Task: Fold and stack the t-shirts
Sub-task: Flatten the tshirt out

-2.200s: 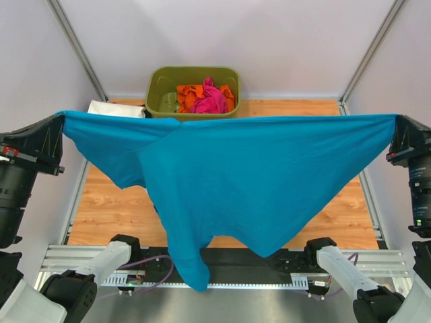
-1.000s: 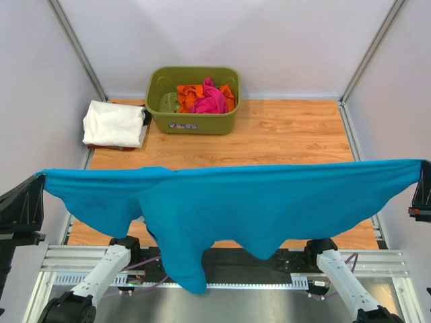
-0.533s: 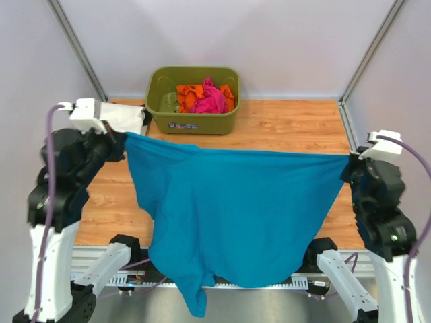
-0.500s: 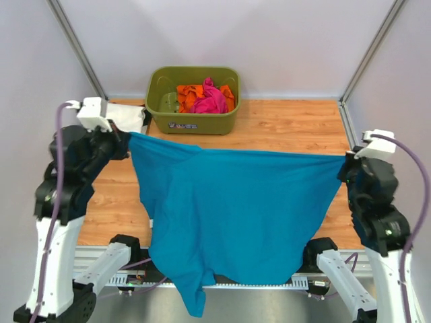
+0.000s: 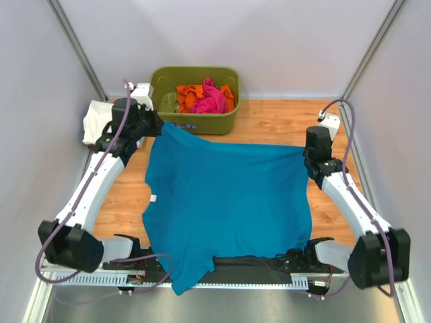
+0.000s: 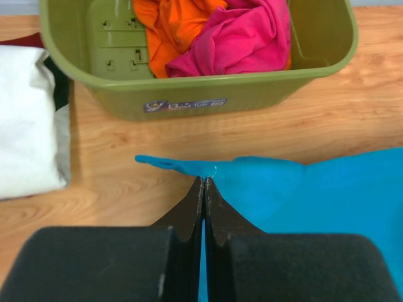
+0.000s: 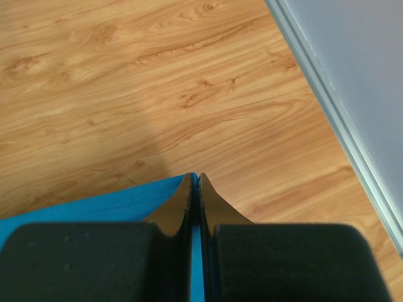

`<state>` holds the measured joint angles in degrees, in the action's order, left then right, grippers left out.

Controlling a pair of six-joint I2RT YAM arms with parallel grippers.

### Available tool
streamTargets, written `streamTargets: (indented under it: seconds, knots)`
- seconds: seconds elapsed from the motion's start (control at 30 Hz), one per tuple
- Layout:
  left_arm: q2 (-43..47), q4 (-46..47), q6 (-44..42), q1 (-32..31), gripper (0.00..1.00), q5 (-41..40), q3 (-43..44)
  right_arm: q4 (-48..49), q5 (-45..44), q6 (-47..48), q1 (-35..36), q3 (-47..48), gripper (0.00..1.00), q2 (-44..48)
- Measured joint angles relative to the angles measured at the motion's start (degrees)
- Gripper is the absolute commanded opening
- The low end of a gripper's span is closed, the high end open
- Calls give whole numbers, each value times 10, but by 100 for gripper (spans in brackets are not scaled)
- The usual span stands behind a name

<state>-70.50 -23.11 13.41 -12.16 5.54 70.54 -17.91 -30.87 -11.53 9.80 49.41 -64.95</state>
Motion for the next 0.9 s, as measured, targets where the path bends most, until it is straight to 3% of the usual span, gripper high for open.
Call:
streamTargets:
  seconds: [0.33,0.9]
  knots:
    - [-131,101,-46,-6,0,22,17,153,3,-15,-37,4,0,-175]
    - [-267,160,-75,-6,0,45,130,217,129,-5,-91,145,0,-350]
